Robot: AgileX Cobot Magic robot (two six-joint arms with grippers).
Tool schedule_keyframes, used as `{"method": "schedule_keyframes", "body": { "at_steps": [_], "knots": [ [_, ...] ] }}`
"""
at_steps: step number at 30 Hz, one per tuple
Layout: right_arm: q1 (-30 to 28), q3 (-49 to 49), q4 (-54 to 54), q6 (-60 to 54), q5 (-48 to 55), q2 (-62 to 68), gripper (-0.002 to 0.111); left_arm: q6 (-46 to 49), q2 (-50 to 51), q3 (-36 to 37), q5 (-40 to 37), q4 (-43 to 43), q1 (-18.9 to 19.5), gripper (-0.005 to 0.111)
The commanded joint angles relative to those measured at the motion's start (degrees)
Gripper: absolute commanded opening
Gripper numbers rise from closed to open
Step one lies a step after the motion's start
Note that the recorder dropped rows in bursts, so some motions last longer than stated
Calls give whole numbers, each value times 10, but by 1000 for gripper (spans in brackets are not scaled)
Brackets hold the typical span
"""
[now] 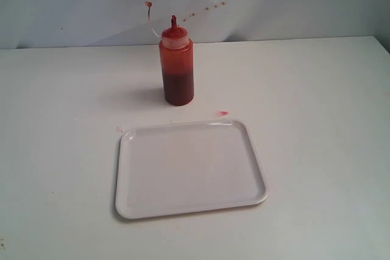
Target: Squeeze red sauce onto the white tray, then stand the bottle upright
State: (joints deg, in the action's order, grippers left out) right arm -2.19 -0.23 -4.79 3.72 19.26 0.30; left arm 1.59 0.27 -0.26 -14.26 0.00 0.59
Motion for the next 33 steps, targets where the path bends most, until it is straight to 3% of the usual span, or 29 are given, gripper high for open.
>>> {"method": "schedule_keyframes", "body": {
  "at_steps": [1,4,7,8,9,16,20,24,28,33],
  "knots": [
    [3,2,1,-3,-4,-3,0,-48,-3,3,170,-230,1,0],
    [3,2,1,-3,-4,-3,0,-96,-3,3,298,-322,1,0],
    [3,2,1,-3,-4,-3,0,-125,-3,3,478,-301,1,0],
    [3,2,1,-3,-4,-3,0,-129,1,2,561,-251,1,0],
    [3,2,1,-3,-4,-3,0,-131,16,-10,590,-227,1,0],
    [3,2,1,-3,-4,-3,0,-175,403,-222,556,42,1,0],
    [3,2,1,-3,-4,-3,0,-198,638,-323,556,239,1,0],
    [3,2,1,-3,-4,-3,0,-279,824,-403,599,414,1,0],
    [3,2,1,-3,-4,-3,0,-302,1001,-471,685,488,1,0],
    [3,2,1,-3,-4,-3,0,-302,1161,-511,827,507,1,0]
  ]
}}
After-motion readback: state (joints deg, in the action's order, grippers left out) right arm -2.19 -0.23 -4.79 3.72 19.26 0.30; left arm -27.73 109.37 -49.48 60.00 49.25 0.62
